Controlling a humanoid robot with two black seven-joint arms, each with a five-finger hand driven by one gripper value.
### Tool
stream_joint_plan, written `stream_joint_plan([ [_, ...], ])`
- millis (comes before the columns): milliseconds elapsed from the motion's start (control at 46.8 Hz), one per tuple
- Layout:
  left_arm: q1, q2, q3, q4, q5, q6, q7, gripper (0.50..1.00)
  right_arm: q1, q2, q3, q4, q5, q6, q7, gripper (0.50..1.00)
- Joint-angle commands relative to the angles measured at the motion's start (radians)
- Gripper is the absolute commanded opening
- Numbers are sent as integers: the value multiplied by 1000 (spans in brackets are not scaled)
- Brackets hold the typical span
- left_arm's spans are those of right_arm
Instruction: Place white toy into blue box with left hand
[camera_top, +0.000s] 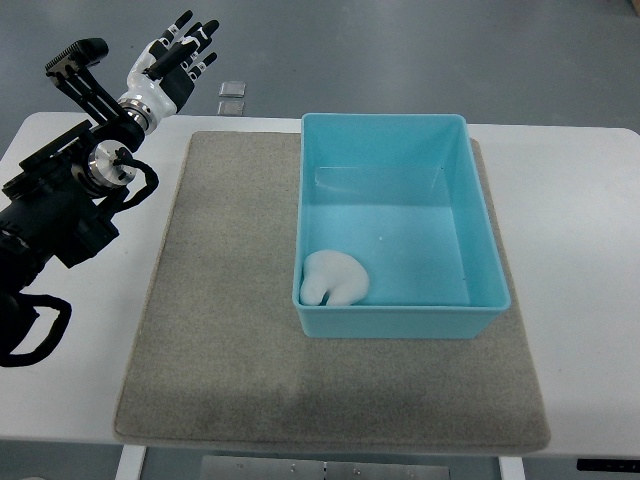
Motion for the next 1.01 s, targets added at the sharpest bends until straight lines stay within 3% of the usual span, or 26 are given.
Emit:
stream_joint_plan([
  [0,0,-1,-1,0,-1,0,-1,992,0,0,0,0,0,0,0,936],
  [984,14,-1,-1,0,-1,0,-1,992,-5,0,0,15,-8,14,0,936],
])
